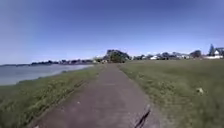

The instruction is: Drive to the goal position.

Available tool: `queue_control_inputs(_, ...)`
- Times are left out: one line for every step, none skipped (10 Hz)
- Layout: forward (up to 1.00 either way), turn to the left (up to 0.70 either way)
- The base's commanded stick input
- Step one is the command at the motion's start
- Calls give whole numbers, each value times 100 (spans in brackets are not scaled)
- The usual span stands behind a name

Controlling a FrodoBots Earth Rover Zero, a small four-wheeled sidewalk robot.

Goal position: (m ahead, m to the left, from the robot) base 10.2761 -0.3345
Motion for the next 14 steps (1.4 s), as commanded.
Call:
queue_control_inputs(85,0)
queue_control_inputs(85,0)
queue_control_inputs(85,0)
queue_control_inputs(85,0)
queue_control_inputs(85,0)
queue_control_inputs(85,0)
queue_control_inputs(85,-27)
queue_control_inputs(85,-27)
queue_control_inputs(85,-14)
queue_control_inputs(85,0)
queue_control_inputs(85,0)
queue_control_inputs(85,0)
queue_control_inputs(85,0)
queue_control_inputs(85,0)
